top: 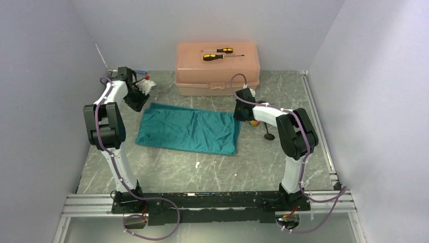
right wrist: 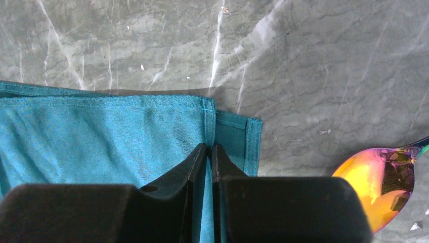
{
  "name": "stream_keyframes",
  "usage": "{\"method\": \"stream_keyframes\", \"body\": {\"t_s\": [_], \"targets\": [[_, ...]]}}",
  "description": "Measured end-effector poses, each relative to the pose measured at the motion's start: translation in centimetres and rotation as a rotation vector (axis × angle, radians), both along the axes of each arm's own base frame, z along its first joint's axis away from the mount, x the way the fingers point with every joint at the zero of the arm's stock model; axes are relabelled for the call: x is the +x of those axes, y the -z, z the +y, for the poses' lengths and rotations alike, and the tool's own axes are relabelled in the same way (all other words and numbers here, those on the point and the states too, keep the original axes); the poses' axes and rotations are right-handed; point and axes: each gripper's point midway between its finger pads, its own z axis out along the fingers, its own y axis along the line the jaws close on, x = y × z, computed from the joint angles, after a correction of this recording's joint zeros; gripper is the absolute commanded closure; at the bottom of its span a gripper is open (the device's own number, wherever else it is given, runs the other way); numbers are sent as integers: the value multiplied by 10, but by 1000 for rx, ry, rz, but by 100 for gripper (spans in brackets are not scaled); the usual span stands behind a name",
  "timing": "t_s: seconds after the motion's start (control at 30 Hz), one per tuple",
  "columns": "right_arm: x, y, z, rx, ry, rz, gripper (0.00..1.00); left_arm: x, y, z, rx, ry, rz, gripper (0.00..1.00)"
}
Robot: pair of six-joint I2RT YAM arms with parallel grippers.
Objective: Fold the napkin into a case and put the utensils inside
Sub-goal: Smooth out the rectangle-folded napkin at the center of the board.
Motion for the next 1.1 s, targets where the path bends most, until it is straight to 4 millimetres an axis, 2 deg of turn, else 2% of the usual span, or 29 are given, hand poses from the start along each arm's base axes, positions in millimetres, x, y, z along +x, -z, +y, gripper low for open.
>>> {"method": "stream_keyframes", "body": {"t_s": [0.2,0.6,1.1], "targets": [[1,-1,-3,-14,12,-9,100,-1,2,2,10,-4,3,59],[-6,-13,-17,-44,45,-44,100,-2,6,6,30,-12,6,59],[-10,-7,-25,-80,65,-34,100,-3,6,5,26,-10,8,59]]}}
